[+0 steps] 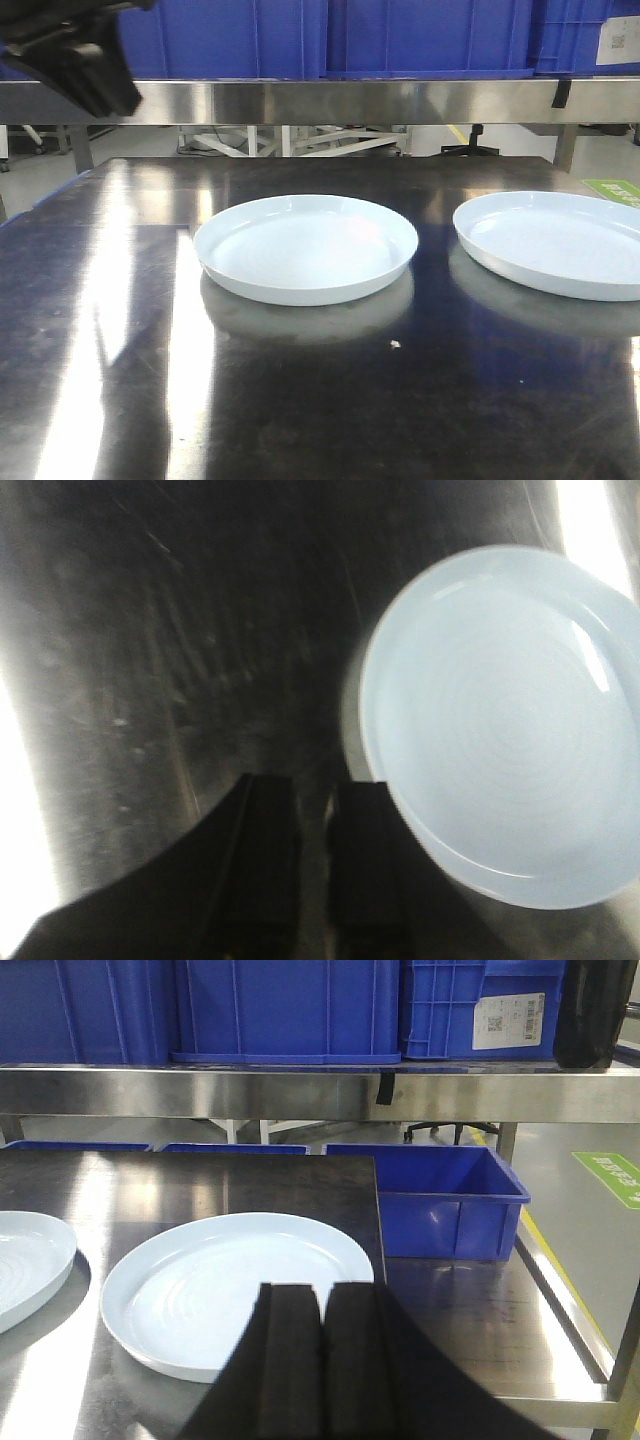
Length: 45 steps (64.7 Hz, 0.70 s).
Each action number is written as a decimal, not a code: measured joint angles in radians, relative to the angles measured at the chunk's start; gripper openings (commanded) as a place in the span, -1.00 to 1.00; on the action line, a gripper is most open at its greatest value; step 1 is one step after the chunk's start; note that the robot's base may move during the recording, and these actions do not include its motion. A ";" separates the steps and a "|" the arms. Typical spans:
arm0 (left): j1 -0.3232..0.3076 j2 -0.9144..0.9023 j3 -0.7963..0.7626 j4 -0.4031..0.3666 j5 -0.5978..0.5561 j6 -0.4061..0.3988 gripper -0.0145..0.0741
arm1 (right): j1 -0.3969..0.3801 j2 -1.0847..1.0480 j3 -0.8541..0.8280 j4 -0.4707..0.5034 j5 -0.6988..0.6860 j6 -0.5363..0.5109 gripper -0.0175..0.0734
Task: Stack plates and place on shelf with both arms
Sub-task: 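Open the left gripper and withdraw the left arm from the plate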
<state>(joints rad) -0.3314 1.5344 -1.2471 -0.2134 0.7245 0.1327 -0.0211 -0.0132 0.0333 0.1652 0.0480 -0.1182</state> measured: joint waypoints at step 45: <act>0.153 -0.802 0.801 0.084 -0.532 0.006 -0.49 | 0.000 0.000 0.000 0.000 0.000 0.000 -0.51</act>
<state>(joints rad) -0.1788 0.7328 -0.4465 -0.1291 0.1920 0.1383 -0.0211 -0.0132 0.0333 0.1652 0.0480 -0.1182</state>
